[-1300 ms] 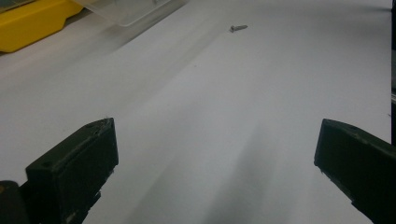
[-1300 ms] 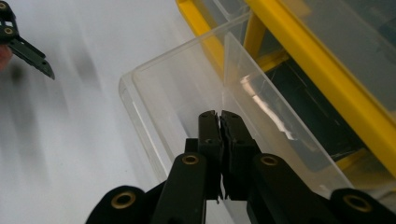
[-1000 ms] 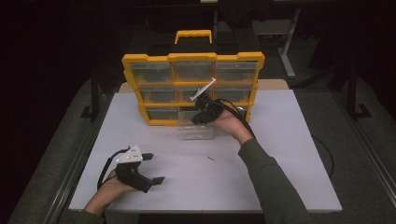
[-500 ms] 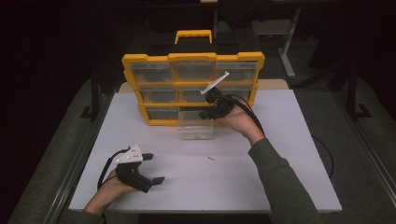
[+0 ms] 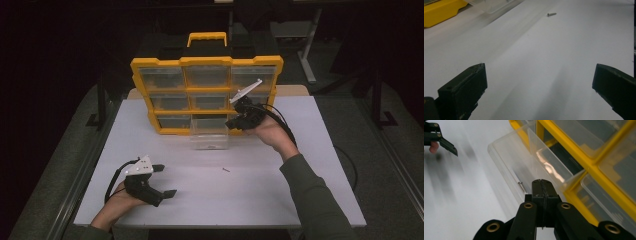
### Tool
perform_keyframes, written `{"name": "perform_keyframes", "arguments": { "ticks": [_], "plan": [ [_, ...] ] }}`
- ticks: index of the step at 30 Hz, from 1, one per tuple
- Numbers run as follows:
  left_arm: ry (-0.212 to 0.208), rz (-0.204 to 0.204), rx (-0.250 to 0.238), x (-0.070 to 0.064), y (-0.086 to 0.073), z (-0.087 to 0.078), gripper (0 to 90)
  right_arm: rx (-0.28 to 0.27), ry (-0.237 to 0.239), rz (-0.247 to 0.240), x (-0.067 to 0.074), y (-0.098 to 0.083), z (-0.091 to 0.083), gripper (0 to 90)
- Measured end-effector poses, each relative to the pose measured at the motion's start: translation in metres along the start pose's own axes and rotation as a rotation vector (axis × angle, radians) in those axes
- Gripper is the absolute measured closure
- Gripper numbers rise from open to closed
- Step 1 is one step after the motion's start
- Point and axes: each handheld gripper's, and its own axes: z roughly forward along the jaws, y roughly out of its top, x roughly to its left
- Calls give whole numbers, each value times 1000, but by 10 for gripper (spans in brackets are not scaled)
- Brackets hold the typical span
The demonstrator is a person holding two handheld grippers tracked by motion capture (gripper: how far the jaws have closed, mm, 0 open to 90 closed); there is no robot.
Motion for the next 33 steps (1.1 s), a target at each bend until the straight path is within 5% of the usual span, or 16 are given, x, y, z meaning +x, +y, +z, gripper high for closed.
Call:
{"name": "perform_keyframes", "arguments": {
  "ticks": [13, 33],
  "plan": [
    [-1, 0, 2, 0, -1, 1, 0, -1, -2, 30, -1, -31, 1, 880],
    [-3, -1, 5, 0, -1, 1, 0, -13, 8, 67, 11, -75, 19, 546]
  ]
}}
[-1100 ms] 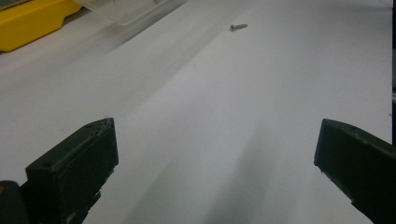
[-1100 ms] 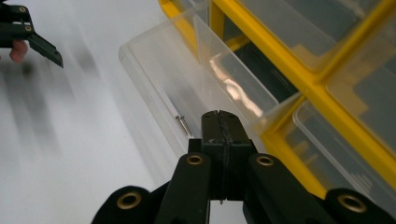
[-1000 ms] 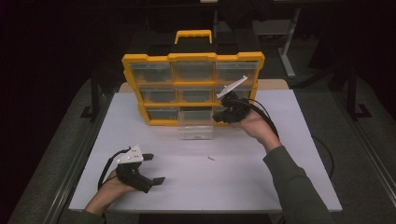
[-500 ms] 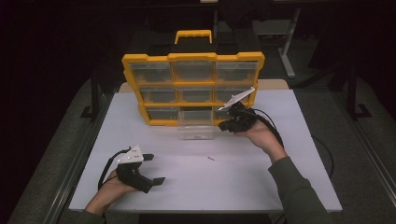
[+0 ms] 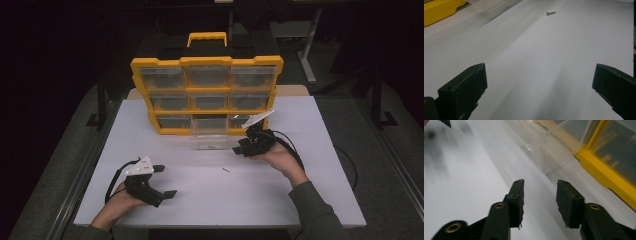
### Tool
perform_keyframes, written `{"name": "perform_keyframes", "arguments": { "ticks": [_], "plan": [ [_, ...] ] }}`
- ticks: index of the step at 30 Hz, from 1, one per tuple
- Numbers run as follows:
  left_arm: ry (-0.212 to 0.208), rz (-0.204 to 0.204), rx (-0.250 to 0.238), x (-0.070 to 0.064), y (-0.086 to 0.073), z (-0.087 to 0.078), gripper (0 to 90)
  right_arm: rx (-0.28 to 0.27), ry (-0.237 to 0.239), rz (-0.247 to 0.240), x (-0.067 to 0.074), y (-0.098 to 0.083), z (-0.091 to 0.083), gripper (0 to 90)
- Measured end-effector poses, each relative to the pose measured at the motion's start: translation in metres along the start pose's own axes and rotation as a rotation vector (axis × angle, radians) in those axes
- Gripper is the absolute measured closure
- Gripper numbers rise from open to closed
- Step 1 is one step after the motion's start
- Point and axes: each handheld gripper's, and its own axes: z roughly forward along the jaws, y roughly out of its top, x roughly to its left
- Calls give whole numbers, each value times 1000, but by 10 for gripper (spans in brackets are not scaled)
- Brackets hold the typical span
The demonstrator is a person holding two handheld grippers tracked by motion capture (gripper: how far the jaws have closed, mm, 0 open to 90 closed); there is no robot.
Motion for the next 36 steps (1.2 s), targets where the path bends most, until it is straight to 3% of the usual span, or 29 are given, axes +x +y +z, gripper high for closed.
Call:
{"name": "perform_keyframes", "arguments": {
  "ticks": [7, 13, 24, 36],
  "plan": [
    [1, -2, -2, 0, 0, 0, 0, 4, 21, -6, 9, -10, 12, 484],
    [1, -1, 0, 1, 0, 0, 0, 7, 29, -26, 16, -12, 20, 497],
    [1, -1, 0, 0, 0, 0, 0, 61, 102, -55, 27, -12, 43, 616],
    [0, -1, 1, 0, 1, 0, 0, 95, 118, -76, 31, -15, 54, 743]
  ]
}}
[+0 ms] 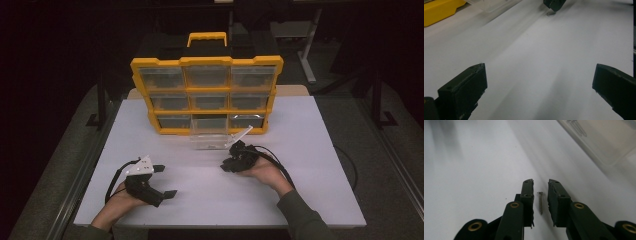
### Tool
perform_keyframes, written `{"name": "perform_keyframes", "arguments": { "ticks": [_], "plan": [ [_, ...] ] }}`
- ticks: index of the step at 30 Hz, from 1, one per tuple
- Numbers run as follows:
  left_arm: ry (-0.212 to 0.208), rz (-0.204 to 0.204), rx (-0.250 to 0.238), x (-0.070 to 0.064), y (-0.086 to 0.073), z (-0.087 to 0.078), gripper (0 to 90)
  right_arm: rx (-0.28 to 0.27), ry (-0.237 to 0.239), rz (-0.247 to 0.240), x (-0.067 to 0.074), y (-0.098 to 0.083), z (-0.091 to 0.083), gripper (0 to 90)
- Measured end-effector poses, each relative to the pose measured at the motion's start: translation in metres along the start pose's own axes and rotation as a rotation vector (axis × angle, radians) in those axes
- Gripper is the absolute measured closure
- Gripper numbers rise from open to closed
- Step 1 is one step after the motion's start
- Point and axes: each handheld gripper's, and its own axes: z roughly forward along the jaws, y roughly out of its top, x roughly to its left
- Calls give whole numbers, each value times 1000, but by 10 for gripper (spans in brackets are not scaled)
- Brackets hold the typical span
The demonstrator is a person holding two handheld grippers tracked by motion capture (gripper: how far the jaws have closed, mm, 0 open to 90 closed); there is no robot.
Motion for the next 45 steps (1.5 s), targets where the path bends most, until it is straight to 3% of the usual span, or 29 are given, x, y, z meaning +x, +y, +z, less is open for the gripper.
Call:
{"name": "perform_keyframes", "arguments": {
  "ticks": [18, 29, 39, 45],
  "plan": [
    [-1, -1, 1, 0, 0, 0, 0, 12, -29, -28, 2, -5, 9, 854],
    [1, 0, -1, 1, 0, -1, 0, 19, -42, -40, 3, -3, 8, 867],
    [1, 1, 0, 0, 0, -1, 0, -13, -55, 2, -5, -2, -13, 865],
    [1, 1, 1, 0, 0, 0, 0, -18, -62, 4, -8, -1, -23, 864]
  ]
}}
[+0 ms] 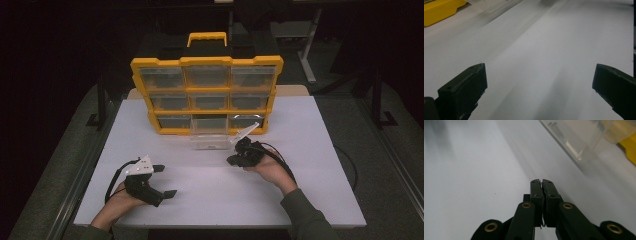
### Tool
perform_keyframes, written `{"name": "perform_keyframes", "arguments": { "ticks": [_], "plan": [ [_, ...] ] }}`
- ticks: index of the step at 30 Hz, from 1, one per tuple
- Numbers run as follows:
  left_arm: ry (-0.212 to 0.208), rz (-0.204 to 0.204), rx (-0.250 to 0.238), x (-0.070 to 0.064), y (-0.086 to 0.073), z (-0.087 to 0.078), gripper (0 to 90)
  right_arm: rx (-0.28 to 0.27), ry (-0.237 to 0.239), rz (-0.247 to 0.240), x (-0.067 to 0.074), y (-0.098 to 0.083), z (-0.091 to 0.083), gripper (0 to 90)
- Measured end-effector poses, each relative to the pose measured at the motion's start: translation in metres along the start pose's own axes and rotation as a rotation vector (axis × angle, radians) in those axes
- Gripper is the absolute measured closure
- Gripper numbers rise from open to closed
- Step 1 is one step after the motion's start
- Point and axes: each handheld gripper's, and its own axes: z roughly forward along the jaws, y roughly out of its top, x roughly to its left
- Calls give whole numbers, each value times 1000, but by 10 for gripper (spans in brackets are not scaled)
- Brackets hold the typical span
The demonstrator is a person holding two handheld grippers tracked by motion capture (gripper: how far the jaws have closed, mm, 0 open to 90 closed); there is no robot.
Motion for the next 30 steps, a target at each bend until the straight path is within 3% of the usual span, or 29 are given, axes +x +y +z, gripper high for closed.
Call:
{"name": "perform_keyframes", "arguments": {
  "ticks": [11, 21, 30],
  "plan": [
    [4, -6, -5, -1, 0, 0, 0, 2, -43, 13, -11, 9, -25, 865],
    [3, -7, -6, -1, 0, 0, 0, -11, -73, -2, -17, 27, -50, 865],
    [2, -2, -4, -1, 1, 1, 0, -44, -69, -5, -20, 50, -68, 865]
  ]
}}
